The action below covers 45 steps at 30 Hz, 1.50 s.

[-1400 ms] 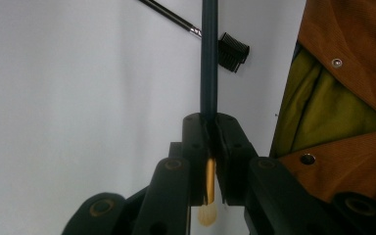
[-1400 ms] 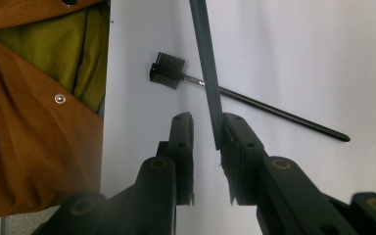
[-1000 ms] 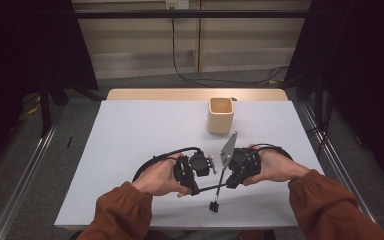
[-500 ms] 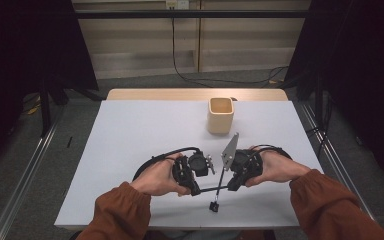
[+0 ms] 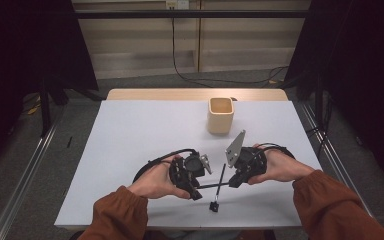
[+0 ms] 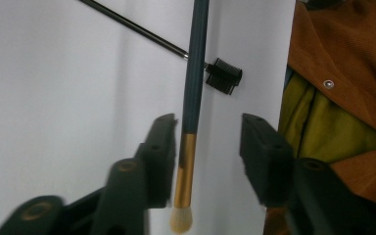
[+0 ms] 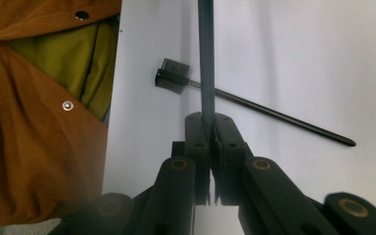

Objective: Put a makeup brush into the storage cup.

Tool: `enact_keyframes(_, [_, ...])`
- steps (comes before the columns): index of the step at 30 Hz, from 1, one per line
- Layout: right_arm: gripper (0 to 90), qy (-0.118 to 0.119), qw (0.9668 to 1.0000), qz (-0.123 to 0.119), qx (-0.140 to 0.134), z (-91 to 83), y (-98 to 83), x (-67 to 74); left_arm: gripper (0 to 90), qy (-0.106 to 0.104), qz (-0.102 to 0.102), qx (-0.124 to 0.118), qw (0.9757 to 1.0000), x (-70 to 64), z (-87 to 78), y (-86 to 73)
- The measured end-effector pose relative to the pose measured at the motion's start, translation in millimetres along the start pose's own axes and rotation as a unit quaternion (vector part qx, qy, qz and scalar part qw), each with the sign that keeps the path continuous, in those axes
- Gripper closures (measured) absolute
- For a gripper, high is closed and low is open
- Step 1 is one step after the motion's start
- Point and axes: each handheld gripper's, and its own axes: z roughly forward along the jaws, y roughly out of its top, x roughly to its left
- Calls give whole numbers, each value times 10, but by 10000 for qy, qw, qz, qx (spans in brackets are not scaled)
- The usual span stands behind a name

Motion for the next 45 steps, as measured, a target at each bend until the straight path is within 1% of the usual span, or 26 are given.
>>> enact_keyframes(1, [863, -8, 10000, -3, -4, -4, -2, -1, 490, 35, 32, 39, 10000, 25, -14, -5])
enact_keyframes(2, [863, -8, 10000, -2, 5, -7, -4, -4, 439, 106, -81, -67, 9999, 20, -4, -12])
enact_keyframes(4, [863, -26, 10000, 18, -9, -7, -10, -8, 379, 111, -212, -147, 9996, 42, -17, -27])
enact_keyframes(5, [863, 12, 10000, 40, -24, -9, -14, -11, 333, 142, -175, -91, 9997, 57, -30, -28])
enact_keyframes(7, [863, 24, 9999, 92, -134, -18, -30, -18, 262, 171, -337, -247, 9990, 48, -21, -44])
enact_keyframes(8, [863, 32, 9999, 108, -127, -18, -35, -14, 250, 176, -319, -256, 9990, 57, -28, -50])
enact_keyframes(10, [863, -34, 9999, 104, -129, -7, -48, -8, 202, 239, -403, -338, 9983, 66, -32, -66])
enact_keyframes(13, [863, 5, 9998, 159, -95, -5, -84, -10, 131, 314, -494, -481, 9971, 92, -48, -97])
enact_keyframes(14, [863, 25, 9996, 246, -150, -12, -106, -14, 105, 315, -519, -512, 9968, 98, -54, -106])
enact_keyframes(20, [864, -58, 9988, 369, -327, -65, -202, -53, 55, 291, -666, -779, 9943, 141, -76, -185])
enact_keyframes(22, [864, 16, 9984, 405, -405, -88, -240, -65, 54, 325, -660, -874, 9935, 155, -104, -215])
enact_keyframes(23, [863, -43, 9976, 454, -524, -106, -274, -84, 53, 343, -709, -969, 9922, 153, -113, -233])
enact_keyframes(24, [864, -37, 9969, 526, -586, -126, -313, -96, 53, 348, -680, -997, 9921, 160, -128, -254])
enact_keyframes(25, [864, -91, 9962, 545, -666, -136, -351, -107, 56, 344, -744, -1119, 9903, 156, -141, -283])
enact_keyframes(26, [864, -124, 9956, 585, -724, -146, -396, -110, 55, 351, -754, -1168, 9897, 158, -151, -301])
enact_keyframes(27, [863, -150, 9952, 604, -755, -148, -422, -110, 54, 357, -813, -1285, 9877, 157, -160, -324])
enact_keyframes(30, [863, -202, 9939, 744, -791, -163, -513, -87, 50, 460, -859, -1445, 9847, 174, -193, -388])
enact_keyframes(31, [863, -213, 9937, 725, -827, -169, -539, -84, 50, 501, -912, -1519, 9829, 177, -192, -411])
enact_keyframes(33, [863, -286, 9931, 739, -870, -186, -571, -62, 49, 570, -871, -1522, 9829, 190, -195, -445])
enact_keyframes(36, [863, -293, 9933, 677, -892, -196, -570, 5, 48, 617, -944, -1641, 9800, 192, -198, -491])
enact_keyframes(37, [863, -290, 9936, 652, -874, -194, -564, 29, 46, 571, -967, -1707, 9789, 197, -200, -515])
enact_keyframes(39, [863, -340, 9930, 659, -921, -202, -567, 55, 45, 569, -1021, -1784, 9770, 198, -198, -548])
enact_keyframes(40, [863, -386, 9923, 652, -975, -206, -573, 59, 45, 611, -970, -1777, 9774, 203, -204, -574])
enact_keyframes(41, [863, -416, 9915, 680, -1025, -211, -579, 69, 46, 640, -1014, -1822, 9759, 196, -201, -586])
enact_keyframes(42, [863, -403, 9912, 689, -1060, -210, -582, 75, 45, 649, -993, -1851, 9755, 200, -204, -606])
enact_keyframes(45, [862, -486, 9892, 642, -1221, -193, -551, 127, 46, 899, -1043, -1968, 9707, 170, -222, -647])
